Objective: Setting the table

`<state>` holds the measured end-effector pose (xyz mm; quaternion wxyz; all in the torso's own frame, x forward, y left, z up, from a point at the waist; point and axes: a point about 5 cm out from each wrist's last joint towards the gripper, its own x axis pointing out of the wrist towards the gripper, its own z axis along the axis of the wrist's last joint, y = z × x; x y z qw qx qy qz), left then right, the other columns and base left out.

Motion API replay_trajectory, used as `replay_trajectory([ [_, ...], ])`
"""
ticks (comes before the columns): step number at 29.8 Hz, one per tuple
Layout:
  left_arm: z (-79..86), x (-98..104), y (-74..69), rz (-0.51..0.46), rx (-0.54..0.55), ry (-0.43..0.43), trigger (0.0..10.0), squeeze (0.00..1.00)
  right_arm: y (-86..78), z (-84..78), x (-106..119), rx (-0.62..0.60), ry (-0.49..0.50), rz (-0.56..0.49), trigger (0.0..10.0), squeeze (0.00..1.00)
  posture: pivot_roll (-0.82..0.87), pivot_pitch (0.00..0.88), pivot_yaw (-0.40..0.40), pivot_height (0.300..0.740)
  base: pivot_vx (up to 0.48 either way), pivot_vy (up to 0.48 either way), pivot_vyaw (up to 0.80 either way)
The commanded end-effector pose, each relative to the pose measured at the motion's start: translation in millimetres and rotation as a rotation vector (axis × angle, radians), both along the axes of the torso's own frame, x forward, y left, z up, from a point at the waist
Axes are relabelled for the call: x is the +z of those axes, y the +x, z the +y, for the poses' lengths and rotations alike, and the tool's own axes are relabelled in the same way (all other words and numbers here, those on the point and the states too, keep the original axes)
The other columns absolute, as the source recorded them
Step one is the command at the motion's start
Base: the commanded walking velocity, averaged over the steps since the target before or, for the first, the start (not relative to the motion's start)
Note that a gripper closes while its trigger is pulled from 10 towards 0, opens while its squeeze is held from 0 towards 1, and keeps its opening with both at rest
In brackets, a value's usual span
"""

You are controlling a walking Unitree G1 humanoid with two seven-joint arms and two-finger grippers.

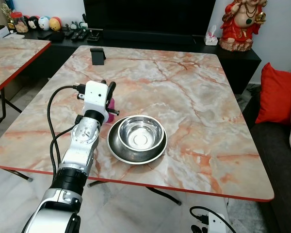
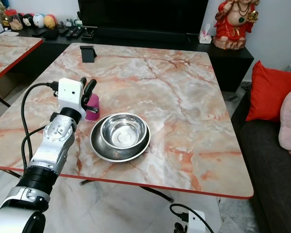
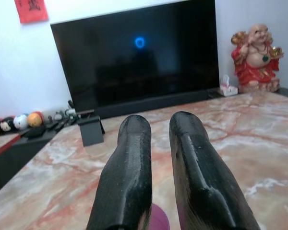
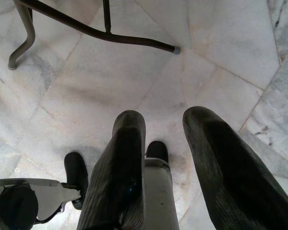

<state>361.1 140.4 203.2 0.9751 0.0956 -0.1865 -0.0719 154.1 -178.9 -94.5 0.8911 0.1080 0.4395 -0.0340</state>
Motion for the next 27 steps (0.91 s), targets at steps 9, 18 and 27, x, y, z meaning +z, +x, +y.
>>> replay_trajectory([
  [9,-1.9,2.3,-3.3,-0.027,0.020,-0.027,10.0,0.00,-3.1,-0.5,-0.9,-0.020,0.004,0.000,10.0,0.00,0.06,0.000,-0.040,0.740,0.000,0.300,0.00],
  [18,-3.9,3.1,-3.2,-0.030,0.030,-0.044,10.0,0.00,-4.2,0.2,-1.4,-0.016,0.005,0.003,10.0,0.00,0.06,0.000,-0.039,0.740,0.000,0.467,0.00],
  [27,-1.5,7.6,-1.2,-0.037,0.051,-0.055,10.0,0.00,-3.3,0.8,-1.2,-0.014,0.007,0.002,10.0,0.00,0.06,0.000,-0.038,0.740,0.000,0.479,0.00],
])
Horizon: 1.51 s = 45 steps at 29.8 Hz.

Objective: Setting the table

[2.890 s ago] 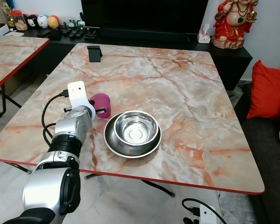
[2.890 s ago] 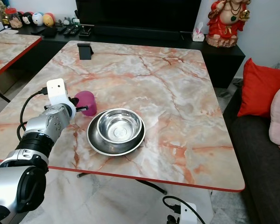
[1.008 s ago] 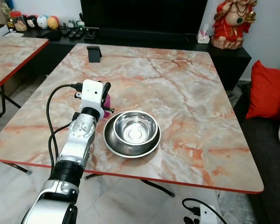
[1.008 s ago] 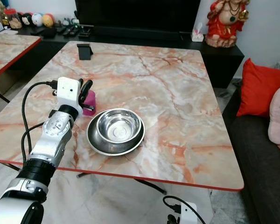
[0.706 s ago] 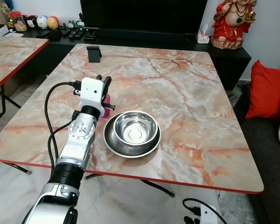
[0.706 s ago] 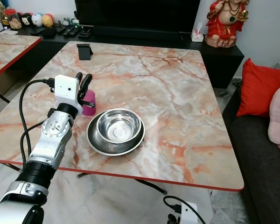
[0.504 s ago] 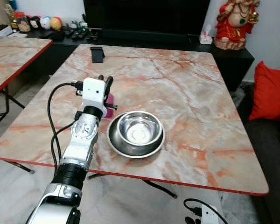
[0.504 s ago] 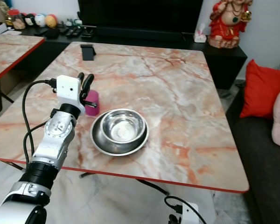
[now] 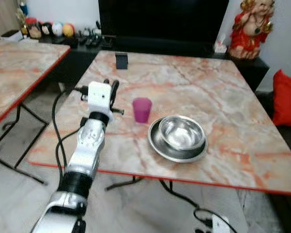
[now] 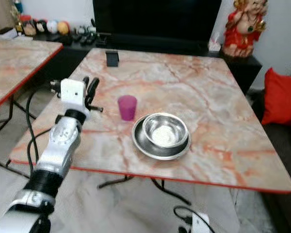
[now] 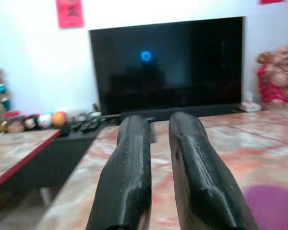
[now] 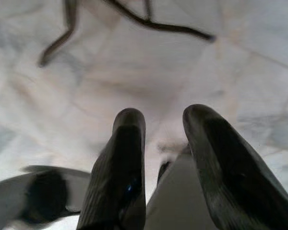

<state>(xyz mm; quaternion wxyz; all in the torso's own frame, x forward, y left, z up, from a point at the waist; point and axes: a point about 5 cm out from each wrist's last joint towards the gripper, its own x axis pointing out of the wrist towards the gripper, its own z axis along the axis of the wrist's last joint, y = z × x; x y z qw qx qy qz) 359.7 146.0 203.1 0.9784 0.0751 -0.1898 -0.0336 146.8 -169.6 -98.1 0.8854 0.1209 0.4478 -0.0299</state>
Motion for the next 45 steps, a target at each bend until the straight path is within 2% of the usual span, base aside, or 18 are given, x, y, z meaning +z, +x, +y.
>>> replay_trajectory([
  [1,-6.1,7.8,0.1,-0.028,-0.009,0.000,10.0,0.00,4.2,-8.5,2.5,-0.012,-0.022,-0.016,10.0,0.00,0.06,0.000,-0.037,0.740,0.000,0.480,0.00],
  [14,2.2,7.8,-2.0,-0.030,0.038,-0.009,10.0,0.00,5.7,-8.8,3.1,0.018,-0.038,-0.019,10.0,0.00,0.07,0.000,-0.040,0.740,0.000,0.480,0.00],
  [25,2.3,7.6,-2.3,-0.027,0.049,-0.012,10.0,0.00,5.9,-8.7,3.2,0.020,-0.036,-0.019,10.0,0.00,0.07,0.000,-0.041,0.740,0.000,0.480,0.71],
  [34,5.6,6.8,-3.4,-0.025,0.062,-0.011,10.0,0.00,5.3,-8.3,2.8,0.009,-0.028,-0.017,10.0,0.00,0.08,0.000,-0.040,0.740,0.000,0.480,0.00],
  [45,24.1,2.7,-6.5,-0.019,0.143,-0.018,10.0,0.00,5.1,-8.2,2.8,0.010,-0.026,-0.017,10.0,0.00,0.08,0.000,-0.039,0.740,0.000,0.480,0.00],
])
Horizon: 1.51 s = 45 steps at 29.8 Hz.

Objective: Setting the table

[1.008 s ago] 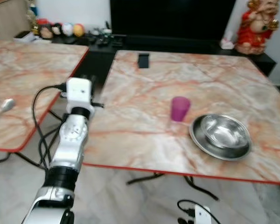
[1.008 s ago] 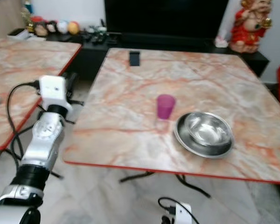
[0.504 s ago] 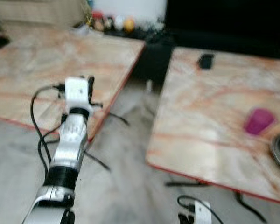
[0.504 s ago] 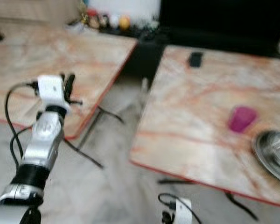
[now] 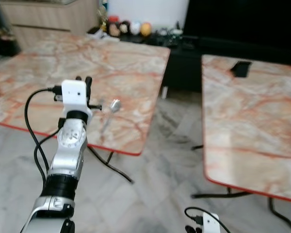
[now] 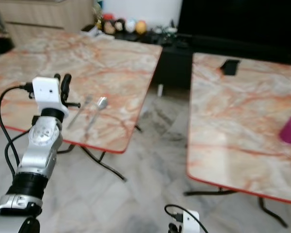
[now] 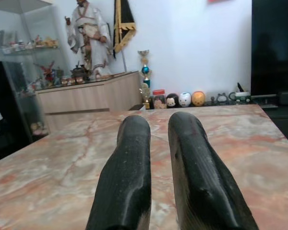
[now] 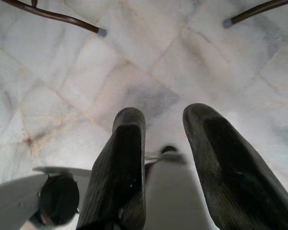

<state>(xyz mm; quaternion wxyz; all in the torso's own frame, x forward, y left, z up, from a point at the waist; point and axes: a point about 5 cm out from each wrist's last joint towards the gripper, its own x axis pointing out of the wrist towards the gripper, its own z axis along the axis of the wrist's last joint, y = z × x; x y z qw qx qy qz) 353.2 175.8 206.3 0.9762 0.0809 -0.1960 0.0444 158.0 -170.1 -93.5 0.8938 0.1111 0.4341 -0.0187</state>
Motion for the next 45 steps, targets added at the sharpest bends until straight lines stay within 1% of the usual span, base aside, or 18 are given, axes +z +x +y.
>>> replay_trajectory([
  [1,-3.8,-1.2,-0.3,0.008,-0.004,0.001,10.0,0.00,-6.1,-7.6,-1.8,-0.017,-0.016,0.017,10.0,0.00,0.08,0.000,-0.040,0.740,0.000,0.480,0.00],
  [6,4.7,-4.5,-2.0,0.016,0.024,0.004,10.0,0.00,-6.5,-7.6,-2.0,-0.014,-0.017,0.018,10.0,0.00,0.08,0.000,-0.042,0.740,0.000,0.480,0.00],
  [21,6.3,-9.2,-4.2,0.025,0.030,0.010,10.0,0.00,-8.6,-7.0,-2.8,-0.022,-0.016,0.022,10.0,0.00,0.08,0.000,-0.033,0.740,0.000,0.480,0.00],
  [24,12.6,-12.6,-6.6,0.025,0.063,0.029,10.0,0.00,-8.1,-6.6,-2.7,-0.026,-0.014,0.021,10.0,0.00,0.08,0.000,-0.034,0.740,0.000,0.360,0.00],
  [27,18.5,-18.0,-7.5,0.043,0.094,0.047,10.0,0.00,-7.8,-6.5,-2.6,-0.027,-0.014,0.020,10.0,0.00,0.08,0.000,-0.033,0.740,0.000,0.000,0.00],
  [29,33.1,-38.9,-9.7,0.130,0.150,0.096,10.0,0.00,-7.4,-6.2,-2.4,-0.031,-0.014,0.019,10.0,0.00,0.08,0.000,-0.031,0.740,0.000,0.000,0.00],
  [30,34.5,-41.2,-10.1,0.139,0.154,0.100,10.0,0.00,-7.3,-6.2,-2.4,-0.032,-0.014,0.019,10.0,0.00,0.08,0.000,-0.031,0.740,0.000,0.000,0.00],
  [31,42.3,-53.8,-12.0,0.192,0.178,0.110,10.0,0.00,-7.1,-6.0,-2.4,-0.032,-0.014,0.019,10.0,0.00,0.08,0.000,-0.029,0.740,0.000,0.000,0.00],
  [33,52.4,-70.6,-16.6,0.257,0.200,0.117,10.0,0.00,-6.8,-5.8,-2.3,-0.036,-0.013,0.018,10.0,0.00,0.08,0.000,-0.027,0.740,0.000,0.000,0.00],
  [35,63.8,-97.9,-25.5,0.370,0.211,0.163,10.0,0.00,-6.4,-5.6,-2.2,-0.041,-0.012,0.016,10.0,0.00,0.08,0.000,-0.025,0.740,0.000,0.000,0.00],
  [37,68.2,-108.0,-30.0,0.409,0.216,0.165,10.0,0.00,-6.2,-5.5,-2.1,-0.042,-0.012,0.016,10.0,0.00,0.08,0.000,-0.025,0.740,0.000,0.000,0.00],
  [38,74.0,-125.8,-38.1,0.487,0.225,0.189,10.0,0.00,-6.2,-5.6,-2.1,-0.044,-0.013,0.015,10.0,0.00,0.08,0.000,-0.025,0.740,0.000,0.000,0.00],
  [39,75.3,-130.1,-40.2,0.507,0.228,0.197,10.0,0.00,-6.1,-5.6,-2.0,-0.044,-0.013,0.015,10.0,0.00,0.08,0.000,-0.023,0.740,0.000,0.000,0.00],
  [41,79.4,-158.4,-55.0,0.644,0.219,0.226,10.0,0.00,-6.0,-5.8,-2.0,-0.045,-0.014,0.015,10.0,0.00,0.08,0.000,-0.024,0.740,0.000,0.000,0.00],
  [42,79.8,-162.2,-57.6,0.655,0.221,0.229,10.0,0.00,-6.0,-5.8,-2.0,-0.045,-0.014,0.015,10.0,0.00,0.08,0.000,-0.024,0.740,0.000,0.000,0.00],
  [43,80.0,-168.9,-61.8,0.683,0.219,0.226,10.0,0.00,-6.0,-5.8,-2.0,-0.044,-0.015,0.015,10.0,0.00,0.08,0.000,-0.024,0.740,0.000,0.000,0.00],
  [44,79.3,-180.3,-69.0,0.734,0.210,0.231,10.0,0.00,-6.0,-5.8,-2.0,-0.045,-0.015,0.014,10.0,0.00,0.08,0.000,-0.024,0.740,0.000,0.000,0.00],
  [45,79.2,-184.1,-71.7,0.748,0.209,0.233,10.0,0.00,-6.0,-5.9,-2.0,-0.046,-0.015,0.014,10.0,0.00,0.08,0.000,-0.024,0.740,0.000,0.000,0.00],
])
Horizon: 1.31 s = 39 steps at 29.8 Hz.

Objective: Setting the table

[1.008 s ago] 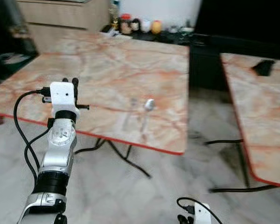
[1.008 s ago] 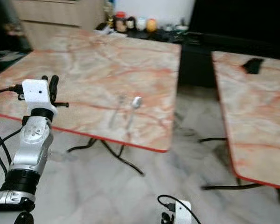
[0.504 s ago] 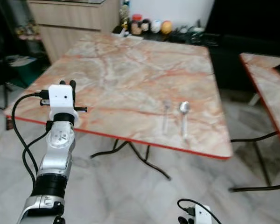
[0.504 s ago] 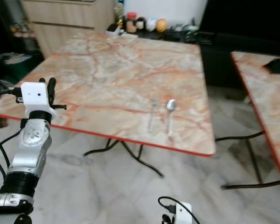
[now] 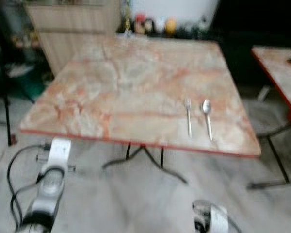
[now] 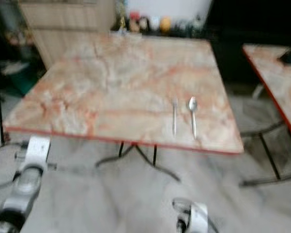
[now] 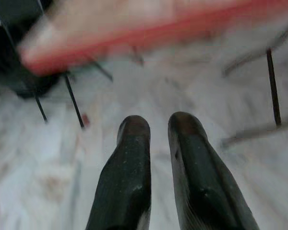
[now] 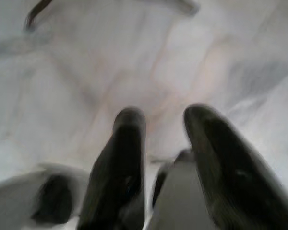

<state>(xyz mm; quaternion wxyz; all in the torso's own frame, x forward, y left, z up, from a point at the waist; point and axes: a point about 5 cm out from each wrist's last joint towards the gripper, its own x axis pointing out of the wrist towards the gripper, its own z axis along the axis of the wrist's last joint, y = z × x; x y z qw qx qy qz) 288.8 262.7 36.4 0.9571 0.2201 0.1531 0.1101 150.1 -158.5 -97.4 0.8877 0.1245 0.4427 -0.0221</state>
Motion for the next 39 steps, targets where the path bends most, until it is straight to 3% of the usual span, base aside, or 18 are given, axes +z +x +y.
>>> replay_trajectory([
  [1,-7.7,-16.0,-8.7,0.064,-0.029,-0.009,10.0,0.00,1.9,-17.6,1.9,-0.029,-0.038,-0.006,10.0,0.00,0.08,0.000,-0.024,0.740,0.000,0.000,0.00],
  [6,-16.2,-45.2,-27.2,0.232,-0.075,-0.037,10.0,0.00,2.0,-17.8,2.0,-0.030,-0.039,-0.006,10.0,0.00,0.08,0.000,-0.024,0.740,0.000,0.000,0.00],
  [8,-29.5,-59.0,-35.0,0.327,-0.163,-0.080,10.0,0.00,2.2,-17.8,2.0,-0.031,-0.039,-0.007,10.0,0.00,0.08,0.000,-0.027,0.740,0.000,0.000,0.00],
  [11,-35.9,-65.3,-38.6,0.370,-0.192,-0.094,10.0,0.00,2.3,-17.7,2.1,-0.030,-0.041,-0.008,10.0,0.00,0.08,0.000,-0.028,0.740,0.000,0.000,0.00],
  [14,-43.8,-74.7,-45.6,0.433,-0.198,-0.170,10.0,0.00,2.9,-18.1,2.8,-0.038,-0.048,-0.021,10.0,0.00,0.08,0.000,-0.026,0.740,0.000,0.000,0.00],
  [22,-46.9,-84.2,-55.2,0.478,-0.140,-0.278,10.0,0.00,7.2,-20.8,7.6,-0.052,-0.099,-0.101,10.0,0.00,0.07,0.000,-0.024,0.740,0.000,0.000,0.00],
  [30,-52.4,-90.2,-62.9,0.501,-0.163,-0.289,10.0,0.00,12.5,-21.9,15.3,-0.058,-0.131,-0.221,10.0,0.00,0.05,0.000,-0.022,0.740,0.000,0.000,0.00],
  [31,-53.4,-90.2,-63.1,0.493,-0.161,-0.301,10.0,0.00,16.2,-23.8,18.7,-0.059,-0.147,-0.258,10.0,0.00,0.05,0.000,-0.022,0.740,0.000,0.000,0.00],
  [32,-54.9,-90.2,-62.9,0.481,-0.159,-0.309,10.0,0.00,72.9,-52.0,66.1,-0.089,-0.223,-0.580,10.0,0.00,0.05,0.000,-0.024,0.740,0.000,0.000,0.00],
  [33,-54.9,-90.2,-62.9,0.481,-0.159,-0.309,10.0,0.00,72.9,-52.0,66.1,-0.089,-0.223,-0.580,10.0,0.00,0.05,0.000,-0.024,0.740,0.000,0.000,0.00],
  [34,-55.7,-90.4,-63.2,0.482,-0.163,-0.301,10.0,0.00,103.4,-65.7,104.2,-0.104,-0.261,-0.788,10.0,0.00,0.05,0.000,-0.026,0.740,0.000,0.000,0.00],
  [39,-56.1,-90.9,-64.2,0.479,-0.167,-0.296,10.0,0.00,117.9,-67.0,131.2,-0.103,-0.277,-0.932,10.0,0.00,0.04,0.000,-0.028,0.740,0.000,0.000,0.00],
])
